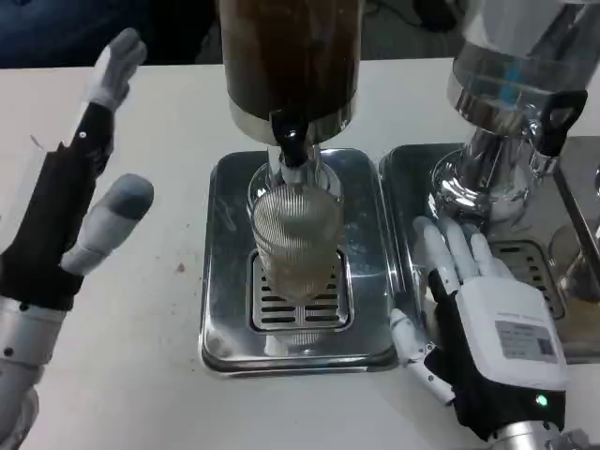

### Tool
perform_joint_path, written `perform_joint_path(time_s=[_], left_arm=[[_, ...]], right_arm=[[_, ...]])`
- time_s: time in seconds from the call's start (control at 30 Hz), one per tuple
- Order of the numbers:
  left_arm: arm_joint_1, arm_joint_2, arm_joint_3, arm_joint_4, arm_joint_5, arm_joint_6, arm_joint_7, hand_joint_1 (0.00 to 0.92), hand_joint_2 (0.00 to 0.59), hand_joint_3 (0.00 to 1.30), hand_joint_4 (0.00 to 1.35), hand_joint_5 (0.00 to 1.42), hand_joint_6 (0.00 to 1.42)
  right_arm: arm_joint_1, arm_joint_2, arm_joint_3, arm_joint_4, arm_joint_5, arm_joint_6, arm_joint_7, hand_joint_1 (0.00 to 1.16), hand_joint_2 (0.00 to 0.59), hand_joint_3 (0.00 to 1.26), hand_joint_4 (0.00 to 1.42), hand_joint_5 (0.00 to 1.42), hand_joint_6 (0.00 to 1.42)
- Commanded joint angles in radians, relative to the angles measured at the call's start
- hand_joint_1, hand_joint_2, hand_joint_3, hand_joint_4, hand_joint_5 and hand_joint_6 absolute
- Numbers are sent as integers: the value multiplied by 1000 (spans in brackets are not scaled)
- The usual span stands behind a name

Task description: Grasp the cup under the faucet to collect the drink, then remove the cup.

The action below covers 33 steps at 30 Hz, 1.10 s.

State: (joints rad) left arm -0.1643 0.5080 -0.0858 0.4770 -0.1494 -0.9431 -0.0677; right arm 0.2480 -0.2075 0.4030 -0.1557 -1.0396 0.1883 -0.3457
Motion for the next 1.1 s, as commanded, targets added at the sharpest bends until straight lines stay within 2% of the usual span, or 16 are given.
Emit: perform_joint_path(time_s=[0.03, 0.2, 0.37, 0.67, 0.9, 1.1], left_arm=[[5, 13, 19, -106, -109, 59, -160, 0, 55, 0, 0, 2, 0], [-10, -20, 49, -182, -217, 159, -305, 0, 57, 0, 0, 0, 0], [-75, -61, 61, -169, -225, 214, -400, 0, 59, 0, 0, 39, 11], [-88, -114, 69, -190, -182, 227, -491, 0, 61, 0, 0, 103, 69], [-92, -154, 56, -173, -133, 225, -520, 0, 61, 0, 0, 127, 86], [-70, -173, 40, -202, -98, 219, -538, 0, 60, 0, 0, 147, 113]], right_arm=[[-3, -4, 0, 8, 5, -5, -7, 22, 512, 33, 0, 0, 116], [4, -1, 0, 5, 7, -3, -9, 24, 511, 33, 0, 0, 116], [5, 7, 4, 9, 7, 0, -15, 25, 511, 33, 0, 0, 116], [29, 26, 9, 3, -2, 17, -35, 25, 511, 33, 0, 0, 116], [28, 30, 6, 0, -3, 17, -32, 25, 511, 33, 0, 0, 116], [33, 30, 3, -5, -1, 16, -32, 25, 511, 33, 0, 0, 116]])
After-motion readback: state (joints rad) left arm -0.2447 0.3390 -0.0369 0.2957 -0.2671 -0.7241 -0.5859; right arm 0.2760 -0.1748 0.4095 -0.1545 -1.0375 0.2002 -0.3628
